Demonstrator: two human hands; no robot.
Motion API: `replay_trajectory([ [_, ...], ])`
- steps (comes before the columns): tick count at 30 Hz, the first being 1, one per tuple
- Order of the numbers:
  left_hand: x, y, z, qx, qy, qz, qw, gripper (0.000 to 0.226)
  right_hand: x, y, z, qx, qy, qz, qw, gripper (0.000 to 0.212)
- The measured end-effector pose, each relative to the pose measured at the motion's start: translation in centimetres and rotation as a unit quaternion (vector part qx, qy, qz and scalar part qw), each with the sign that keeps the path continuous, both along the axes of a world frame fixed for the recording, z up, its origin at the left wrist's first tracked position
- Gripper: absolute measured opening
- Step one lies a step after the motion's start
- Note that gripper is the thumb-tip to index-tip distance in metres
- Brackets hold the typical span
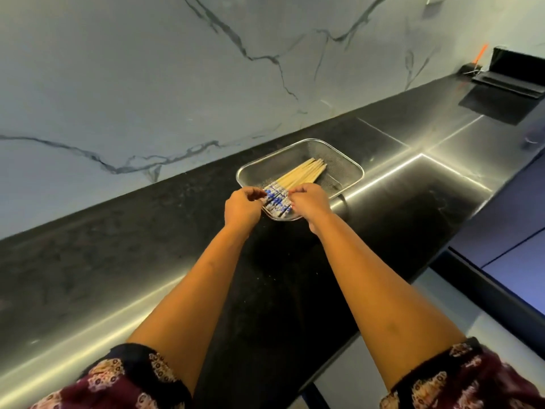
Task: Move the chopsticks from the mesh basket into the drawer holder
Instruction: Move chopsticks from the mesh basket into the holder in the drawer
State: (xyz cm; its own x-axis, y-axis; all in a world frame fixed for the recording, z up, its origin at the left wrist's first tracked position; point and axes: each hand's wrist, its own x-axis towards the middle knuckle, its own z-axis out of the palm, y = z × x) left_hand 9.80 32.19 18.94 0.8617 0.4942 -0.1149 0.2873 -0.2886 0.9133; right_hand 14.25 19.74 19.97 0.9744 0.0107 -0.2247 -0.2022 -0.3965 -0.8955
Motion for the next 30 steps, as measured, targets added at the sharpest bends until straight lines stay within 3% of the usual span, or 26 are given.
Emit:
replay_trajectory([
  [4,1.8,1.1,-0.8,0.100,0.045,-0.064,0.992,0.017,3.3,1.4,-1.3,-0.086,0.039,-0.017,0.995,0.010],
  [7,2.9,1.4,-1.1,0.136,0.064,-0.094,0.984,0.019,5.4,2.5,-2.0,-0.103,0.084,-0.033,0.991,0.031],
  [16,4.7,1.5,-1.5,0.201,0.116,-0.215,0.948,0.041,7.8,4.1,-4.4,0.039,0.198,-0.114,0.973,0.061],
  [23,4.9,1.2,-1.6,0.220,0.116,-0.210,0.945,0.042,8.7,3.8,-4.9,0.104,0.222,-0.149,0.958,0.076],
  [30,5.1,1.0,-1.6,0.227,0.120,-0.197,0.946,0.042,8.9,3.8,-5.0,0.113,0.222,-0.162,0.955,0.073],
])
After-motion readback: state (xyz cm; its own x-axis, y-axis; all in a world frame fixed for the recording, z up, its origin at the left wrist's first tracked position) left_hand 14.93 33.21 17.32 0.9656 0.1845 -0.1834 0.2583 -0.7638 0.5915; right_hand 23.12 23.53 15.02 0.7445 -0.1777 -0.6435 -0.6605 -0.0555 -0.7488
